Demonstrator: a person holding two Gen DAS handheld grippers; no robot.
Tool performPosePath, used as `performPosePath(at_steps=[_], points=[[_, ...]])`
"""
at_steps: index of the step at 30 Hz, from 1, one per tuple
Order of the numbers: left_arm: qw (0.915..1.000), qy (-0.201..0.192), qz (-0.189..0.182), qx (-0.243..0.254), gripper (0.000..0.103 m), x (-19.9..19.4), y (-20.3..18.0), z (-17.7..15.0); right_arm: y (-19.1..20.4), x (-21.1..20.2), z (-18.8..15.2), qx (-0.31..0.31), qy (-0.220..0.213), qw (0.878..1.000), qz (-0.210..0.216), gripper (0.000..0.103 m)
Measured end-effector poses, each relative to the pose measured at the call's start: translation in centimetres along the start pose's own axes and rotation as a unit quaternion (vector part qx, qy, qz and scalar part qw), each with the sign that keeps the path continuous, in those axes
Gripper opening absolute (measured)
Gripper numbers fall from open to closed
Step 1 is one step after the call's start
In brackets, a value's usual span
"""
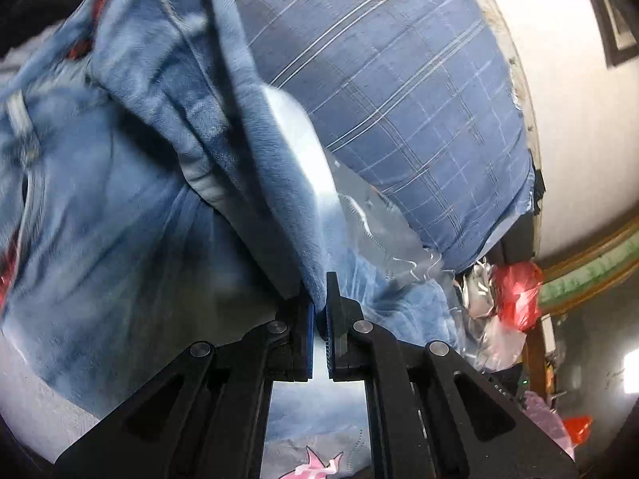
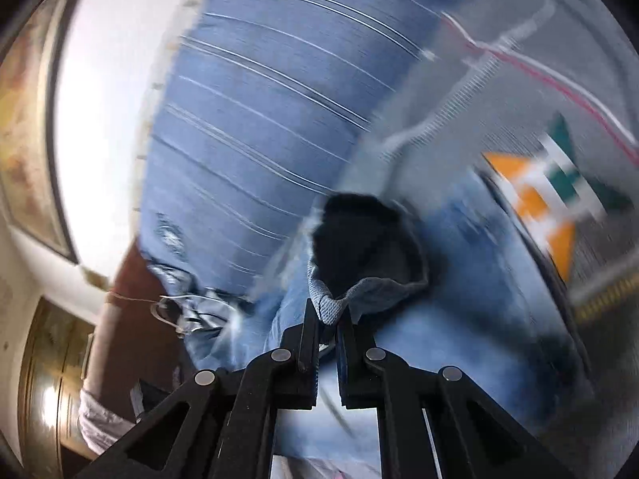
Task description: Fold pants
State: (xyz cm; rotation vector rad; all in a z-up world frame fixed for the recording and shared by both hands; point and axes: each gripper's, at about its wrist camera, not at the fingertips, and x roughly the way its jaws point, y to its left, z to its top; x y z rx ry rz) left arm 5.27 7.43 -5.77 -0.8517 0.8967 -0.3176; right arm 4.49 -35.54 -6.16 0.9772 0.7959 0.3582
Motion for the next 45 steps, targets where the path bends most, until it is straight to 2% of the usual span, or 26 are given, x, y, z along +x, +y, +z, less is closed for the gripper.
performPosePath(at_steps=[3, 5, 6, 8, 9, 10, 11, 12, 13, 15, 18, 20, 22, 23, 24, 25, 27, 30, 32, 33, 35, 36, 38, 41, 44, 45], points=[[0.9989, -0.021, -0.039, 0.017, 0.003, -1.7, -1.3, -0.3, 1.4, -1.7, 0.8, -0.02, -0.027, 0.999, 0.018, 0.006], [0.9959, -0.039, -0.067, 0.046, 0.003, -3.3, -3.0, -0.9, 3.1, -4.4, 0.9, -0.047, -0.056, 0.996, 0.042, 0.006], [0.9944, -0.04, -0.08, 0.056, 0.003, -4.0, -3.5, -1.3, 3.9, -5.9, 0.9, -0.071, -0.07, 0.994, 0.039, 0.006], [0.9938, -0.021, -0.089, 0.064, 0.003, -3.9, -3.9, -3.2, 4.4, -7.9, 0.3, -0.096, -0.085, 0.992, -0.003, 0.006], [0.9947, -0.011, -0.078, 0.065, 0.003, -3.4, -3.9, -3.8, 4.1, -8.3, 0.0, -0.094, -0.078, 0.992, -0.027, 0.006], [0.9961, 0.011, -0.052, 0.071, 0.003, -2.4, -3.6, -5.1, 3.4, -8.3, -0.2, -0.087, -0.064, 0.993, -0.054, 0.006], [0.9963, 0.029, -0.024, 0.077, 0.003, -1.6, -3.2, -5.8, 2.8, -7.9, -0.3, -0.077, -0.046, 0.993, -0.078, 0.006], [0.9955, 0.052, 0.019, 0.077, 0.003, -0.3, -2.5, -6.8, 1.2, -7.3, -0.7, -0.053, -0.014, 0.993, -0.102, 0.006], [0.9946, 0.067, 0.036, 0.07, 0.003, 0.5, -1.8, -7.3, 0.1, -6.9, -1.1, -0.034, 0.001, 0.994, -0.102, 0.006], [0.9931, 0.104, 0.038, 0.038, 0.003, 1.5, -0.2, -7.5, -0.9, -6.0, -1.8, -0.021, 0.04, 0.992, -0.116, 0.007], [0.9933, 0.108, 0.031, 0.028, 0.003, 1.0, 0.3, -7.3, -0.1, -5.4, -2.3, -0.05, 0.074, 0.983, -0.159, 0.01], [0.9935, 0.106, 0.028, 0.031, 0.003, 0.5, 0.1, -7.4, 0.7, -5.8, -1.9, -0.057, 0.066, 0.98, -0.18, 0.019], [0.993, 0.105, 0.038, 0.039, 0.003, 0.4, -0.2, -7.6, 1.8, -7.6, -1.0, -0.072, 0.023, 0.977, -0.197, 0.033], [0.9924, 0.106, 0.045, 0.043, 0.003, 0.8, -0.3, -7.8, 2.4, -8.1, -0.5, -0.082, 0.003, 0.975, -0.205, 0.036], [0.9913, 0.112, 0.052, 0.045, 0.003, 1.1, -0.2, -8.0, 2.8, -8.1, 0.0, -0.088, -0.005, 0.975, -0.203, 0.041], [0.9906, 0.117, 0.054, 0.045, 0.003, 1.3, 0.1, -8.2, 3.3, -7.7, 0.8, -0.098, 0.0, 0.977, -0.188, 0.043], [0.9899, 0.124, 0.057, 0.037, 0.003, 1.8, 0.5, -8.3, 3.7, -6.0, 2.2, -0.107, 0.018, 0.978, -0.176, 0.043], [0.99, 0.123, 0.057, 0.04, 0.003, 1.8, 0.5, -8.4, 2.9, -2.9, 3.8, -0.098, 0.047, 0.977, -0.182, 0.043], [0.9899, 0.123, 0.057, 0.043, 0.003, 1.8, 0.5, -8.4, 1.8, -1.2, 4.9, -0.081, 0.049, 0.98, -0.178, 0.043], [0.9898, 0.122, 0.057, 0.045, 0.003, 1.8, 0.3, -8.4, 1.1, -0.6, 5.0, -0.074, 0.054, 0.979, -0.18, 0.04], [0.9903, 0.121, 0.051, 0.045, 0.003, 1.8, 0.1, -8.4, 0.5, 0.9, 5.6, -0.066, 0.073, 0.979, -0.18, 0.022], [0.9911, 0.117, 0.041, 0.048, 0.003, 1.6, -0.1, -8.4, 0.6, 0.8, 5.6, -0.067, 0.072, 0.979, -0.178, 0.008], [0.9926, 0.104, 0.025, 0.058, 0.003, 1.0, -0.7, -8.3, 2.1, -0.1, 5.8, -0.094, 0.049, 0.978, -0.178, 0.006], [0.9935, 0.079, -0.006, 0.082, 0.003, -0.1, -2.2, -8.3, 5.6, -2.4, 6.7, -0.143, -0.007, 0.973, -0.179, 0.004], [0.9924, 0.072, -0.002, 0.1, 0.003, 0.5, -3.2, -8.2, 6.6, -3.0, 7.6, -0.154, -0.03, 0.971, -0.18, 0.004], [0.9918, 0.082, 0.007, 0.098, 0.003, 1.4, -3.1, -8.2, 6.2, -2.4, 8.0, -0.153, -0.027, 0.97, -0.186, 0.004]])
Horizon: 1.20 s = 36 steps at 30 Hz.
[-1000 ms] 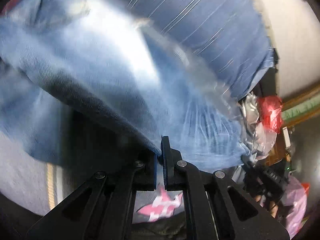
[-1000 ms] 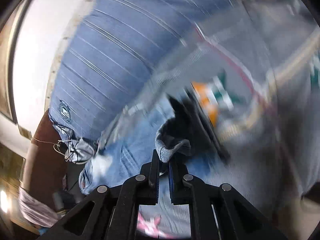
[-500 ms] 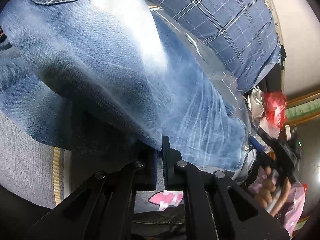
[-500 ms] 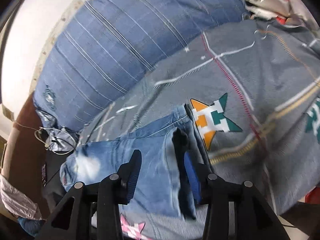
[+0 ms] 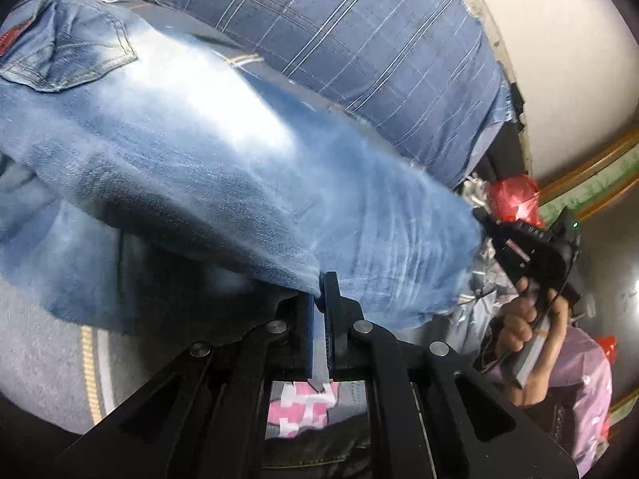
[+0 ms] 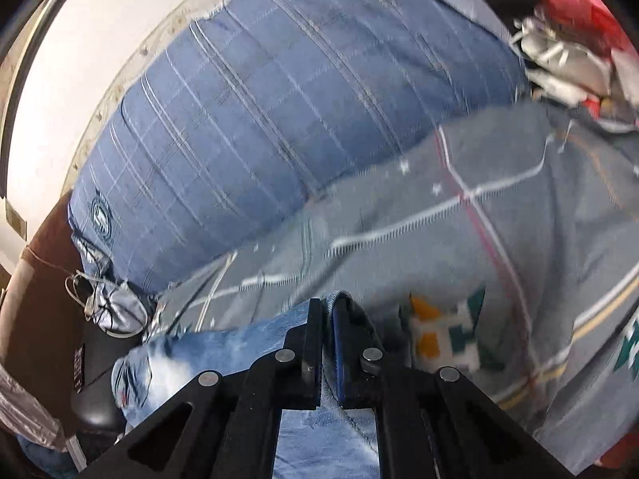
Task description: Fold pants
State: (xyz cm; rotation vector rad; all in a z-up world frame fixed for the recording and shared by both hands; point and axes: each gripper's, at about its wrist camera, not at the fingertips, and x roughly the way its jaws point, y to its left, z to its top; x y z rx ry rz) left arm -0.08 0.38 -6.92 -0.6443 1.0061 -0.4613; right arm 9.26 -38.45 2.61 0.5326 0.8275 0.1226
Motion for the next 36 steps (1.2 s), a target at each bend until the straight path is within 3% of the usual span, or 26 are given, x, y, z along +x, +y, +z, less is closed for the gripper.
performPosePath(at_steps=[2, 6, 8, 10, 12, 14, 18, 21, 22, 23, 25, 27, 30, 33, 36], points=[[0.9996, 0.026, 0.009, -0.005, 0.003, 1.6, 0.4, 0.0, -1.9, 3.1, -0.4, 0.029, 0.036, 0.999, -0.023, 0.004], [0.9969, 0.072, 0.031, -0.008, 0.003, 3.9, 1.2, -1.2, -5.7, 6.1, -2.6, 0.098, 0.067, 0.993, -0.009, 0.006], [0.997, 0.071, 0.031, -0.006, 0.003, 3.8, 1.1, -1.2, -5.8, 4.1, -2.2, 0.106, 0.027, 0.994, 0.018, 0.012], [0.9975, 0.066, 0.025, -0.006, 0.003, 3.4, 0.9, -1.0, -5.3, 1.8, -2.4, 0.106, -0.005, 0.994, 0.005, 0.033], [0.9979, 0.061, 0.023, -0.003, 0.003, 3.1, 0.6, -1.1, -5.0, 0.1, -3.7, 0.108, -0.014, 0.994, 0.018, 0.034], [0.9983, 0.055, 0.018, -0.002, 0.003, 2.6, 0.5, -1.1, -5.0, -0.6, -6.1, 0.115, 0.005, 0.993, 0.028, 0.034], [0.9979, 0.054, -0.017, -0.031, 0.003, 1.4, 1.4, -0.8, -4.6, 0.0, -8.9, 0.091, 0.062, 0.993, -0.04, 0.034], [0.9968, 0.05, -0.041, -0.047, 0.005, 0.9, 1.6, -0.6, -4.3, -0.2, -9.7, 0.077, 0.066, 0.993, -0.066, 0.034], [0.9967, 0.049, -0.043, -0.047, 0.015, 0.8, 1.5, -0.6, -4.2, 0.0, -9.9, 0.076, 0.065, 0.992, -0.076, 0.034], [0.9969, 0.049, -0.04, -0.046, 0.035, 0.7, 1.4, -0.5, -4.1, 0.2, -10.0, 0.073, 0.065, 0.992, -0.084, 0.034], [0.9971, 0.05, -0.026, -0.051, 0.049, 0.8, 1.8, -0.7, -3.6, 0.7, -10.2, 0.056, 0.073, 0.991, -0.094, 0.034], [0.9957, 0.058, -0.032, -0.065, 0.049, 1.0, 2.3, -0.5, -3.0, 0.4, -10.5, 0.037, 0.066, 0.992, -0.099, 0.033], [0.9936, 0.053, -0.047, -0.089, 0.049, 0.8, 3.4, 0.0, -2.5, 0.5, -10.7, 0.018, 0.066, 0.991, -0.117, 0.015], [0.9931, 0.036, -0.059, -0.095, 0.049, -0.1, 3.7, 0.5, -2.9, 0.5, -10.7, 0.027, 0.068, 0.991, -0.108, 0.01], [0.9919, 0.031, -0.047, -0.114, 0.049, 0.0, 4.5, 1.4, -2.9, 0.5, -10.7, 0.027, 0.067, 0.992, -0.108, 0.005]])
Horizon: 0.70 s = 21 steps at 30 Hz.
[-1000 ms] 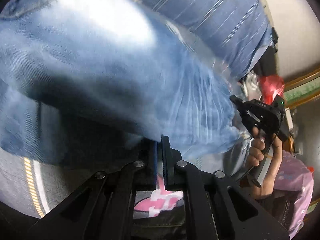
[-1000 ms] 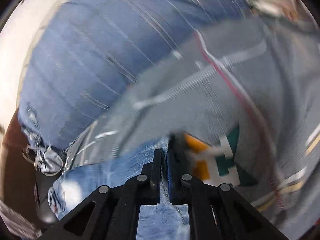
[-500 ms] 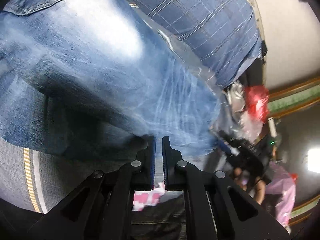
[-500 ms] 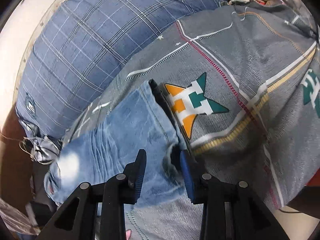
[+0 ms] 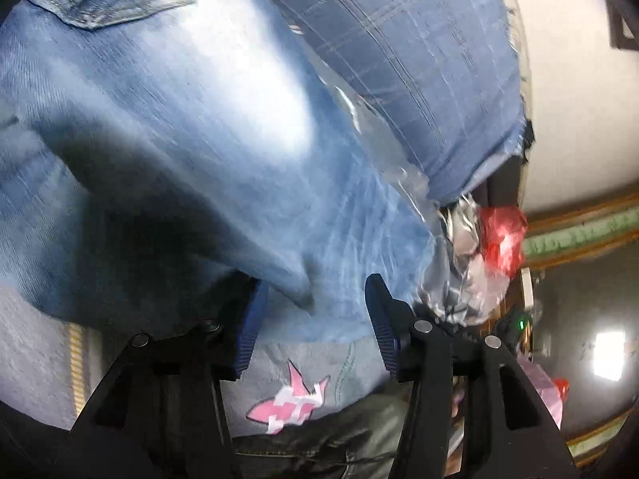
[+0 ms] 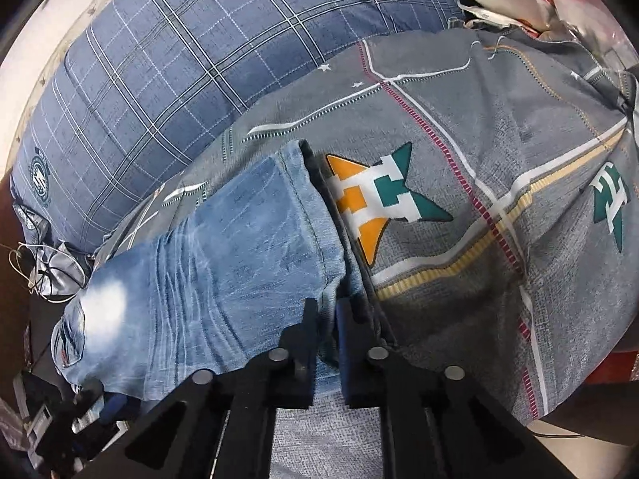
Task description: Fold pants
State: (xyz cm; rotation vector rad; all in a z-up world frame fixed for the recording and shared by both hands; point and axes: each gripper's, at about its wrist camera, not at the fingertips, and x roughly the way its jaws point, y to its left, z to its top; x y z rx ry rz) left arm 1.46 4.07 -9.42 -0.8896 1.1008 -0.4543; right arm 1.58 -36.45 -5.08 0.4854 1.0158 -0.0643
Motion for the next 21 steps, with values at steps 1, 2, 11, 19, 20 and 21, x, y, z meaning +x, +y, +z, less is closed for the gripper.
performPosePath(at_steps=[1, 2, 11, 19, 20, 21], points=[[0.9999, 0.002, 0.009, -0.009, 0.049, 0.2, 0.3, 0.4, 0.0, -0.1, 0.0, 0.0, -0.002, 1.0, 0.0, 0.005], [0.9996, 0.001, 0.024, -0.016, 0.049, 0.4, 0.7, 0.9, 0.0, -0.2, -0.1, 0.001, -0.004, 1.0, 0.001, 0.004], [0.9964, -0.07, 0.046, 0.013, 0.004, -3.8, -0.5, -0.5, -0.7, -3.7, 0.0, 0.006, -0.052, 0.999, 0.01, 0.004], [0.9942, -0.008, 0.106, -0.012, 0.004, 0.0, 2.2, -1.4, -0.6, 0.3, 0.1, -0.001, 0.021, 0.999, -0.024, 0.004], [0.995, -0.009, 0.097, -0.021, 0.004, -0.1, 2.5, -1.3, -0.5, 0.2, 0.2, -0.002, 0.021, 0.999, -0.03, 0.004], [0.9955, -0.006, 0.091, -0.026, 0.005, -0.3, 2.4, -1.2, -0.5, 0.0, 0.1, -0.001, 0.015, 0.999, -0.03, 0.004]])
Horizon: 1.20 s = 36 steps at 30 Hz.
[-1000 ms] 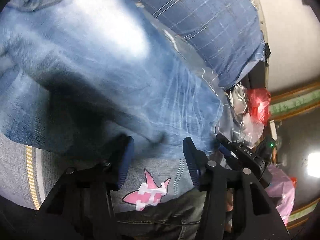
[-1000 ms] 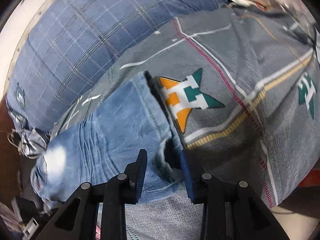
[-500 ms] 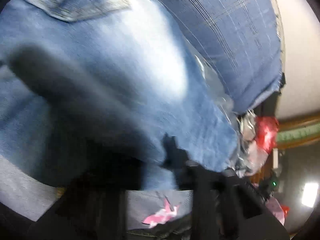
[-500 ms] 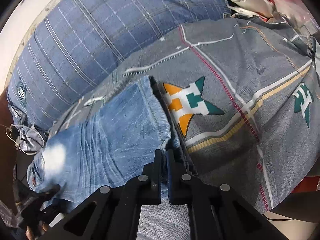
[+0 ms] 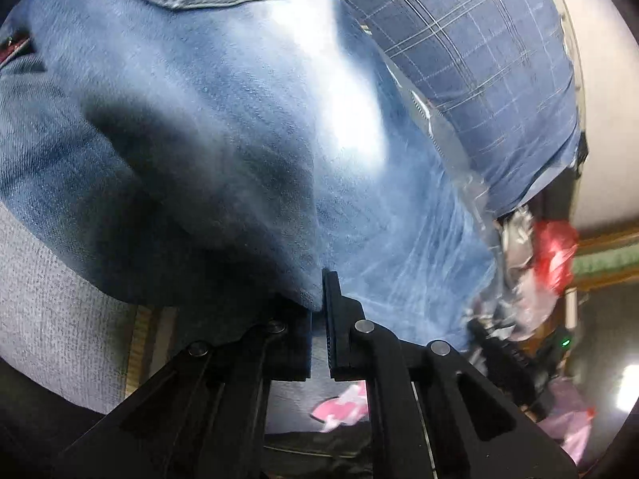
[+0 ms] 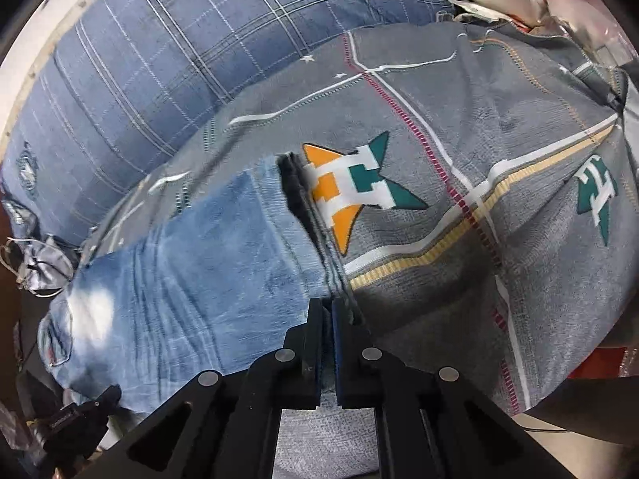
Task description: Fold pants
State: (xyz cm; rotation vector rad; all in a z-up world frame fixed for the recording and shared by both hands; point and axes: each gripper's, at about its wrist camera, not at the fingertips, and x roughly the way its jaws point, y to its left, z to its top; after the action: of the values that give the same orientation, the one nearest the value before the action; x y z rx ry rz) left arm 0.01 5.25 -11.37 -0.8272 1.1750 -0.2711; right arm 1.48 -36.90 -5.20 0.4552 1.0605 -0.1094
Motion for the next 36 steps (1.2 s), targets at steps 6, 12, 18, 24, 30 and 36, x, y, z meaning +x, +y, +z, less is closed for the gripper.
performPosePath(at_steps=[6, 12, 18, 24, 30, 36], points=[[0.9955, -0.041, -0.037, 0.077, 0.025, -3.3, -3.6, -0.8, 2.5, -5.5, -0.8, -0.008, -0.078, 0.991, 0.109, 0.021], [0.9852, -0.046, -0.126, 0.106, 0.04, -7.1, -4.4, -0.4, 11.6, -7.5, -2.0, -0.146, -0.066, 0.963, 0.216, 0.037], [0.9896, -0.086, -0.096, 0.065, 0.043, -11.6, -0.4, 2.6, 21.4, -4.8, -4.8, -0.257, 0.005, 0.927, 0.272, 0.037], [0.9858, -0.132, -0.07, -0.076, 0.043, -13.5, 6.9, 9.2, 31.4, -1.7, -8.6, -0.373, 0.045, 0.882, 0.284, 0.037], [0.9797, -0.132, -0.089, -0.121, 0.043, -12.9, 9.8, 8.9, 33.4, 2.4, -12.4, -0.409, 0.058, 0.858, 0.305, 0.037], [0.9697, -0.181, -0.045, -0.158, 0.044, -14.7, 11.0, 8.4, 33.6, 3.6, -14.6, -0.48, 0.001, 0.851, 0.211, 0.037]])
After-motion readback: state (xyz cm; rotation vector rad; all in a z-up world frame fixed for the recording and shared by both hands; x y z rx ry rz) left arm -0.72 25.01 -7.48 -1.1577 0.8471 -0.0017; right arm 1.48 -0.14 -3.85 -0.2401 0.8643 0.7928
